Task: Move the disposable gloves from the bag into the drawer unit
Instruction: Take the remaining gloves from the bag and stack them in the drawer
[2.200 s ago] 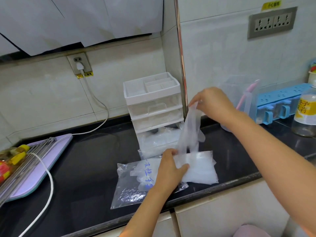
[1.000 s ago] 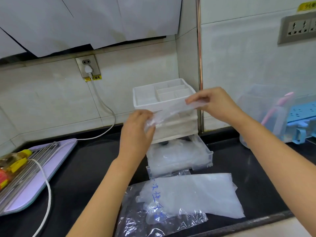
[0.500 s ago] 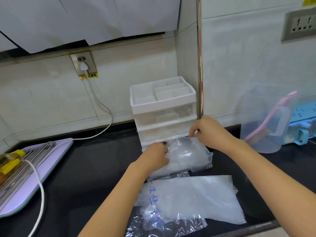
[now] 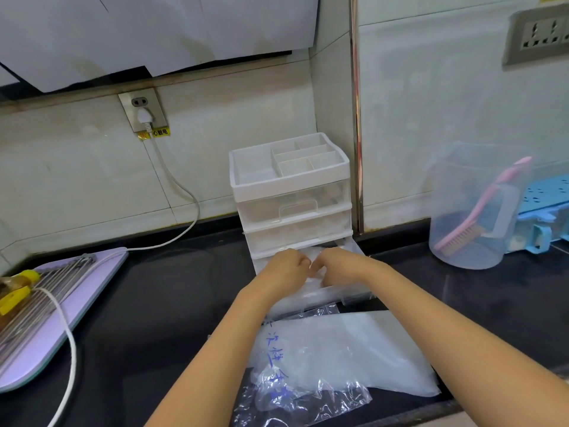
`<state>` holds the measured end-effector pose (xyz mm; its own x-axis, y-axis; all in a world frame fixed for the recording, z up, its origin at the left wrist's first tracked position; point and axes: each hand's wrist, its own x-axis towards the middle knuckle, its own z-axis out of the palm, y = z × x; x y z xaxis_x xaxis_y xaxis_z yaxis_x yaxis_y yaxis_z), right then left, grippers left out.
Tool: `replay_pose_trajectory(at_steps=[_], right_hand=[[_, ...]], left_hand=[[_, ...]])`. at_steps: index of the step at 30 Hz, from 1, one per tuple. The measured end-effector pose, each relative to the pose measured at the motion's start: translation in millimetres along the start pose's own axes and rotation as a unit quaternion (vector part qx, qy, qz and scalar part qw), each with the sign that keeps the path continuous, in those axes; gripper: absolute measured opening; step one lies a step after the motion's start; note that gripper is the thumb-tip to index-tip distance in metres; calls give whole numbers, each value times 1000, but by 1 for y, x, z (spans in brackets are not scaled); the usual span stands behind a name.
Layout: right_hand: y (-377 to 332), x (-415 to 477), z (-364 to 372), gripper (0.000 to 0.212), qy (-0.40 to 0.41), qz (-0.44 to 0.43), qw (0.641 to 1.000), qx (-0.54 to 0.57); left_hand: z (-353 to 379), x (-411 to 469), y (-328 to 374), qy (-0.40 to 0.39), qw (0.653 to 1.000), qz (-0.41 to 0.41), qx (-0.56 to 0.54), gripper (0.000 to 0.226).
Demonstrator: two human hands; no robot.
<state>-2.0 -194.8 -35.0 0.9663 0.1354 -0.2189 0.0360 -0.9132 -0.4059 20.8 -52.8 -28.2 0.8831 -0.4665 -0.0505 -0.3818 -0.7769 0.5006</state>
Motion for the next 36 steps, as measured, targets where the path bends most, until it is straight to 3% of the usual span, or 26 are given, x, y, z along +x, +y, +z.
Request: replay_pose_trajectory(at_steps=[3, 10, 15, 22, 25, 30, 34, 36], right_hand=[[-2, 3, 2, 52, -14, -4, 1000, -20], [-2, 4, -4, 66, -96, 29, 993, -68], [0, 24, 4, 57, -56, 114, 988, -87], [-6, 30, 4, 51, -11, 156, 982, -104], [-8, 17, -6, 39, 10, 133, 989, -58], [0, -32, -24, 36, 130, 72, 987, 66], [10, -75, -24, 29, 188, 48, 977, 93], [15, -96, -14, 27, 197, 36, 975, 94]], left_hand=[[14, 11, 3, -49, 996, -17, 78, 21], [9, 28, -7, -166, 960, -63, 215, 55], [5, 41, -19, -216, 946, -122, 209, 59], [12, 35, -20, -180, 972, -117, 101, 57], [11, 30, -18, -168, 977, -107, 78, 57], [0, 25, -13, -119, 985, -123, 20, 81], [-17, 10, 1, -67, 992, -106, 27, 62], [-22, -2, 6, -16, 995, -97, -7, 30]])
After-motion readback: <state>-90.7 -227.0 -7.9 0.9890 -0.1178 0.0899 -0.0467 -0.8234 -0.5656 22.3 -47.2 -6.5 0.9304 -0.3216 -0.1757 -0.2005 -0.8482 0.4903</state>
